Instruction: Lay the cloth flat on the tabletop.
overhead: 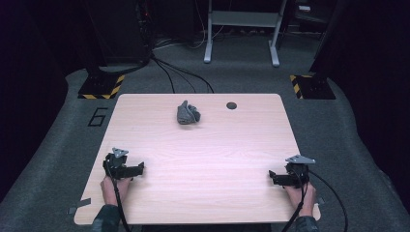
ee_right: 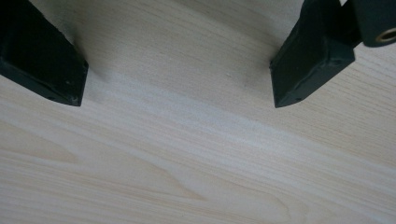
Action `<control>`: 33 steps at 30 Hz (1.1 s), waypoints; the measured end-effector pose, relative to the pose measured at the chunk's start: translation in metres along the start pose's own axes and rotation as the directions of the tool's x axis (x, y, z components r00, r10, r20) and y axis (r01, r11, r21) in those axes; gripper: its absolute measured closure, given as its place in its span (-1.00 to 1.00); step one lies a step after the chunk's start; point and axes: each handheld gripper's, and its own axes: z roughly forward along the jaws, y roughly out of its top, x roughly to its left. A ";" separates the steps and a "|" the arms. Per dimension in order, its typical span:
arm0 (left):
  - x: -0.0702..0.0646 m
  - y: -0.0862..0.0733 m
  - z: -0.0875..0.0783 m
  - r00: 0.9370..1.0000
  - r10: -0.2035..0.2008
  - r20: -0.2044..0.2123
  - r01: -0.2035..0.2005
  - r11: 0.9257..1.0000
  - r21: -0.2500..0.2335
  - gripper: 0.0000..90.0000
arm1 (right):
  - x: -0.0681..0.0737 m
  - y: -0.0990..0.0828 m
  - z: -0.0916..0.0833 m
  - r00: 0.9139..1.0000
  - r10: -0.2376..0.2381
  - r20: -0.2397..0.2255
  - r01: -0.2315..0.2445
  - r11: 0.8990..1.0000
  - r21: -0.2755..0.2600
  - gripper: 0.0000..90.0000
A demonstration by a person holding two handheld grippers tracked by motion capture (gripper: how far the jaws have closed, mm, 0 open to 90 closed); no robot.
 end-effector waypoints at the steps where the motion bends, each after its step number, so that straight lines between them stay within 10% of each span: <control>1: 0.000 0.000 0.000 1.000 0.000 0.000 0.000 1.000 0.000 -0.98 | 0.000 0.000 0.000 1.000 0.000 0.000 0.000 1.000 0.000 -0.92; 17: -0.017 0.024 0.002 0.997 0.039 0.066 -0.037 0.999 -0.020 -0.94 | 0.000 0.000 0.000 1.000 -0.001 0.000 0.001 1.000 0.000 -0.92; 33: -0.052 0.094 0.025 0.975 0.151 0.161 -0.150 0.988 -0.019 -0.89 | 0.001 0.000 0.000 1.000 0.004 0.000 -0.004 1.000 0.002 -0.91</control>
